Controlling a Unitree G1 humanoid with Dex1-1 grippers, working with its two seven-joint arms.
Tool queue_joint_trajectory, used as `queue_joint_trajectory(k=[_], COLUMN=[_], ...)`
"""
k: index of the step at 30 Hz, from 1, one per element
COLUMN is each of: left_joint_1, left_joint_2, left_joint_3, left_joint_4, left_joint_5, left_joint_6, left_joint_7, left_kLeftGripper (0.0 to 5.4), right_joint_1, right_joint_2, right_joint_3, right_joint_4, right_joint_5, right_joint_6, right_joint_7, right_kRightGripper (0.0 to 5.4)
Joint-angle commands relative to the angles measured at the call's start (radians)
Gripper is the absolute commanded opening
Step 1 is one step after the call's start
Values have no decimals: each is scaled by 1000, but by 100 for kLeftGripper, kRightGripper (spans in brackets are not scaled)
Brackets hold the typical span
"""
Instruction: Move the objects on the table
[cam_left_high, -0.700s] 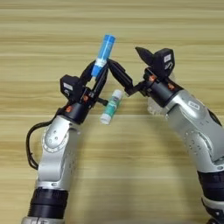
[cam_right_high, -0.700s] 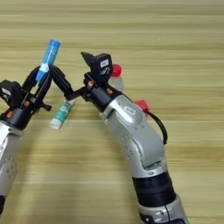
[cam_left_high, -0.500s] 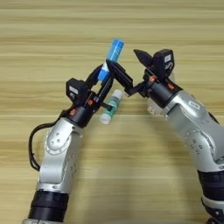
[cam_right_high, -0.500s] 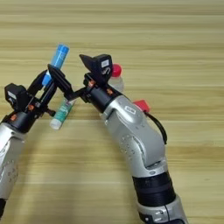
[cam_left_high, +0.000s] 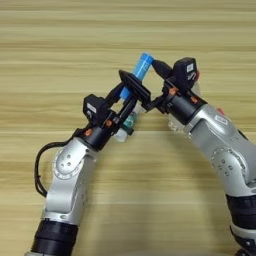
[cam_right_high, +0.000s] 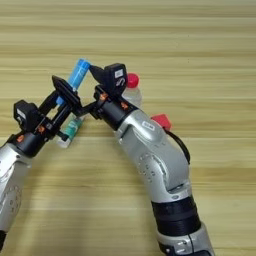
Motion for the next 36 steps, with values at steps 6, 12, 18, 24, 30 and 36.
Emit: queue_joint_trajectory(k=[6,12,18,24,30,36], left_joint_1=[7,14,21,28,38,34], left_joint_2=[-2,-4,1,5,8,10], left_joint_3=[-8,-15,-29,-41,-60,-58], left_joint_4=[-21,-35,-46,-34,-30,-23], left_joint_5=[-31,-51,-62,-58,-48,-48], left_joint_6=[-6,-17,-15,-18,-18,-17], left_joint_7=[-16,-35,-54,-71,-83,-79], left_kLeftGripper=[136,136,136,136,136,136], right_joint_1=[-12,-15,-17,-18,-18,-18], right_joint_2=[10,11,12,14,17,18], right_joint_3=[-12,-15,-17,-19,-22,-23], right_joint_4=[30,42,51,53,55,52], right_joint_5=[20,18,14,15,17,20], right_joint_6=[20,17,14,14,14,15], right_joint_7=[7,10,12,13,14,17], right_kRightGripper=[540,540,540,540,540,523])
